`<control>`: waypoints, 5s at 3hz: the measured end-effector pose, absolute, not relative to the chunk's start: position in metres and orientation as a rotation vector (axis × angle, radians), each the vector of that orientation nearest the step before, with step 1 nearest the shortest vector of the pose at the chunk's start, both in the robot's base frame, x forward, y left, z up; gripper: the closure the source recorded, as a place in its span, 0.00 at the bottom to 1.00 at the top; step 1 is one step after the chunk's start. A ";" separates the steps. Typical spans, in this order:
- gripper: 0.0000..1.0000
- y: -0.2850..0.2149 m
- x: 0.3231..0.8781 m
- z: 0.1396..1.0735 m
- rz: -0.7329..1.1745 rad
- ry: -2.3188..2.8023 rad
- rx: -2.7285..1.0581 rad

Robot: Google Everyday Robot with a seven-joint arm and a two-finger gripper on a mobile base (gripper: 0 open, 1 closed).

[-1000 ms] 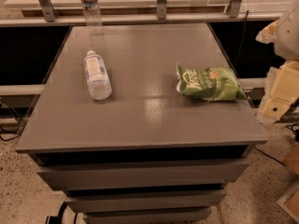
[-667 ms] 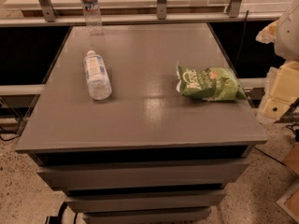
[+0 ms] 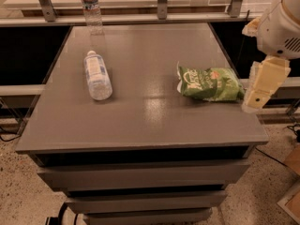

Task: Move green jalapeno chip bag near blue plastic bottle

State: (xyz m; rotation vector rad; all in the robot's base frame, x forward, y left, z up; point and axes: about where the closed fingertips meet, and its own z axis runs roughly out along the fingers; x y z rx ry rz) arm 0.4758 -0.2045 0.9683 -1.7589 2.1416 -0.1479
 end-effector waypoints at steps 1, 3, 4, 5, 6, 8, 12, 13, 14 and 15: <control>0.00 -0.200 0.505 0.947 -0.150 2.086 -1.788; 0.00 -0.197 0.557 0.886 -0.035 2.004 -1.838; 0.12 -0.197 0.573 0.861 0.030 1.983 -1.858; 0.36 -0.197 0.584 0.840 0.089 1.973 -1.871; 0.59 -0.198 0.586 0.839 0.104 1.970 -1.874; 1.00 -0.186 0.583 0.866 0.121 1.917 -1.892; 1.00 -0.084 0.618 0.914 0.142 1.746 -1.957; 1.00 -0.059 0.631 0.905 0.160 1.734 -1.968; 0.82 -0.031 0.636 0.900 0.183 1.711 -1.983; 0.58 -0.010 0.640 0.894 0.197 1.714 -1.979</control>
Offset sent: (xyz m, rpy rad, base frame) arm 0.0964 0.0041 -0.0911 0.0793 -0.0057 0.1231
